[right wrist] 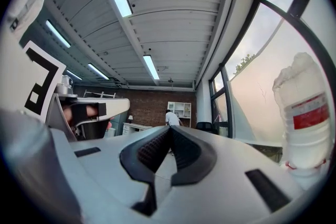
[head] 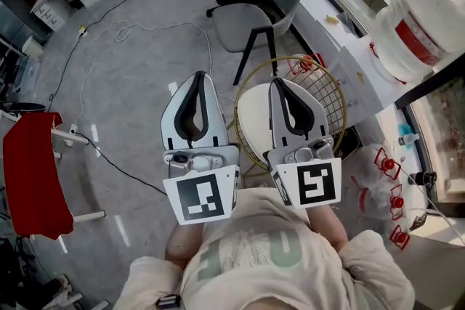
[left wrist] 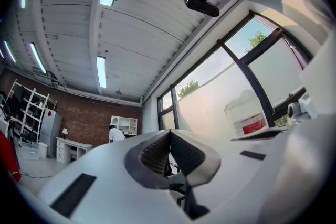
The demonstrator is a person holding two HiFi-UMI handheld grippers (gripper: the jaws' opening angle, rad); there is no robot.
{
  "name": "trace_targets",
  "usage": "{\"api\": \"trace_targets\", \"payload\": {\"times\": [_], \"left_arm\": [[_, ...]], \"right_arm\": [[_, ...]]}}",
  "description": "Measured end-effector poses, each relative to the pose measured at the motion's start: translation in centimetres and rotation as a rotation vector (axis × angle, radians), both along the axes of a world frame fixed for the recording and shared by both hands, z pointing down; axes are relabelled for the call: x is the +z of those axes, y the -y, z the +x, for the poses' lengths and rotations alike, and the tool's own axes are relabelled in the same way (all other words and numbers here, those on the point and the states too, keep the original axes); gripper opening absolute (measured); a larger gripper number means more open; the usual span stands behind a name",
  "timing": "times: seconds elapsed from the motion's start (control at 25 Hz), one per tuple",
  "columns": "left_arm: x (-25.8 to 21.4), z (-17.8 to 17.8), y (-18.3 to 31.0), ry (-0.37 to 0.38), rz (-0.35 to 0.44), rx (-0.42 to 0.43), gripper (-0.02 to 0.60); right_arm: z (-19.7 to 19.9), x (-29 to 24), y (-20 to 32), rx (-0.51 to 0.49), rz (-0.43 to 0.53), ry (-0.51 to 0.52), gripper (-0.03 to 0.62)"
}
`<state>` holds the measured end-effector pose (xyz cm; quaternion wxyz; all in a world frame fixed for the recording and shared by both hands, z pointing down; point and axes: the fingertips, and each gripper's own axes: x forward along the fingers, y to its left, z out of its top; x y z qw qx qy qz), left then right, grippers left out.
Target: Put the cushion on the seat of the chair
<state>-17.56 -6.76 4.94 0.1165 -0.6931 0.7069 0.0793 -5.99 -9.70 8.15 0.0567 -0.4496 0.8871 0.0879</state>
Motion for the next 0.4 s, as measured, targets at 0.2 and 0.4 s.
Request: {"api": "trace_targets", "payload": {"times": [0.2,0.4], "left_arm": [[0.5,-0.74,-0.22,-0.008,-0.015,-0.013,0.012],[1.06,-1.05,-0.27,-0.003,-0.021,-0.021,0.012]], "right_arm": [[-0.85,0.17,-0.65,-0.023,0.004,-0.024,0.017],[-0.8,0.71,-1.02,-0.03,0.005,-0.049,0.017]]}}
